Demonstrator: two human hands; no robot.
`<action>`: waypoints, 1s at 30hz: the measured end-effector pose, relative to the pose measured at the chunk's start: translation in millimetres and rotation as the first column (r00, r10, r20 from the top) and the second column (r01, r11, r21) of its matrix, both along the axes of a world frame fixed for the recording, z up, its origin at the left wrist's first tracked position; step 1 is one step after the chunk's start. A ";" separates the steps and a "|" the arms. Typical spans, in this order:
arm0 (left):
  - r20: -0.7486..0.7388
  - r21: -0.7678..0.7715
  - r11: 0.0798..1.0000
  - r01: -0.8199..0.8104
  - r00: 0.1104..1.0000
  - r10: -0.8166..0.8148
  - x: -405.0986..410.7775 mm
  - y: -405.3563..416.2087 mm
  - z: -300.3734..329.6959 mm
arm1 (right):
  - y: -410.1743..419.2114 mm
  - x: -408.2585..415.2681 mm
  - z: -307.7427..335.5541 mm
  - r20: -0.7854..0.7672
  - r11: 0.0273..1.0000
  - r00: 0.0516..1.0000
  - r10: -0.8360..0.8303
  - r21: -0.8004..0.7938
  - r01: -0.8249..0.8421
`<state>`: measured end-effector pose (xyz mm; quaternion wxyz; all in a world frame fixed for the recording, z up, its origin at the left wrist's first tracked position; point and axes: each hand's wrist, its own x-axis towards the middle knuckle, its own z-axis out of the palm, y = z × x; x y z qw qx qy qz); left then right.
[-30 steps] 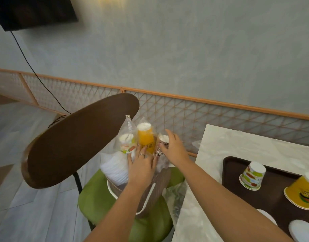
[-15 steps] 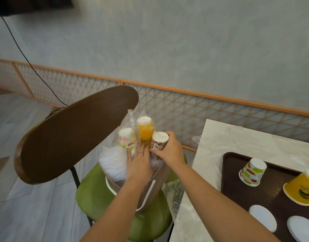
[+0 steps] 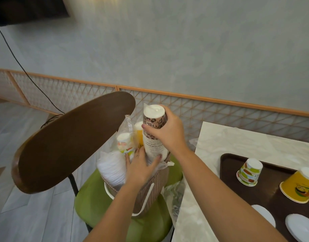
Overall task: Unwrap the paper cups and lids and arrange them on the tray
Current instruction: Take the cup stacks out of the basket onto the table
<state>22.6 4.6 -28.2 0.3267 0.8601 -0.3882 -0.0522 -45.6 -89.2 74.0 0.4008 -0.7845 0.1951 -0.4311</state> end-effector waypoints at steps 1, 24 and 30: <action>-0.033 -0.022 1.000 -0.006 0.999 0.006 -0.6 0.6 4.1 | 0.7 -2.9 4.9 0.035 1.000 0.999 -0.002 0.005 0.002; -0.288 -0.700 0.698 0.153 0.833 -0.472 -188.2 -114.2 98.6 | -77.3 -243.5 45.7 0.317 0.945 0.945 -0.083 0.326 -0.027; -0.318 -0.628 0.723 0.288 0.753 -0.576 -301.8 -173.7 73.9 | -116.2 -366.7 20.6 0.249 0.898 0.924 -0.291 0.404 0.174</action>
